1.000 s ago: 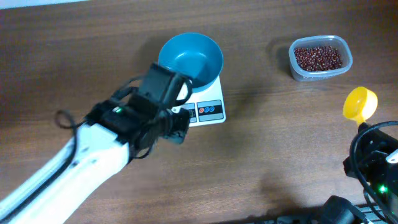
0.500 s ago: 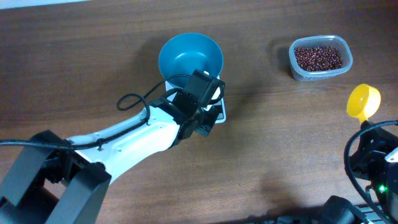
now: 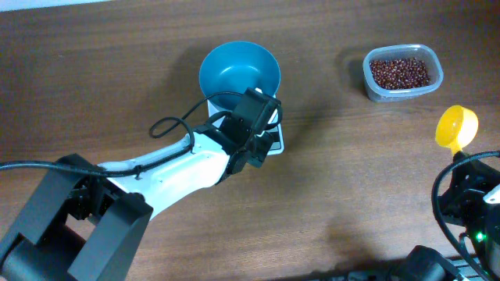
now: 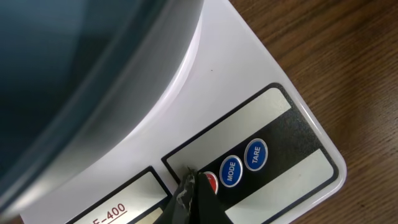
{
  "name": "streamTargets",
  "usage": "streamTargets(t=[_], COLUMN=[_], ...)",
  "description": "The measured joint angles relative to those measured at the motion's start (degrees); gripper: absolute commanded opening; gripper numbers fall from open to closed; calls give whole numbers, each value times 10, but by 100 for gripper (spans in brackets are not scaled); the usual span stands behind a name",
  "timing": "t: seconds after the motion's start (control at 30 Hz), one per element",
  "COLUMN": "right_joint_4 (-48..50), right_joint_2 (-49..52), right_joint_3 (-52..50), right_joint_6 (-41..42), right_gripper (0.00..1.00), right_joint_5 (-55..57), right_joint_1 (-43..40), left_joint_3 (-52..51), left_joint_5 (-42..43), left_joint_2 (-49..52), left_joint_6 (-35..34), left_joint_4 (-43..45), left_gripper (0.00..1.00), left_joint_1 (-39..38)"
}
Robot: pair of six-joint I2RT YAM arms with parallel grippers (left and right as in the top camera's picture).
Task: Scoop item into bowl and weigh 50g on scale
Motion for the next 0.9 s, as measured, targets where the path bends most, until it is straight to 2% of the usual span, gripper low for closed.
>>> streamTargets(t=[0.9], right_joint_4=[0], right_joint_2=[0], right_joint_3=[0], right_joint_6=[0], right_gripper=[4], right_joint_5=[0], right_joint_1=[0], left_joint_3=[5], left_joint_5=[19], left_joint_2=[8], left_joint_6=[0], left_joint_4=[3], left_gripper=[0], left_joint_1=[-1])
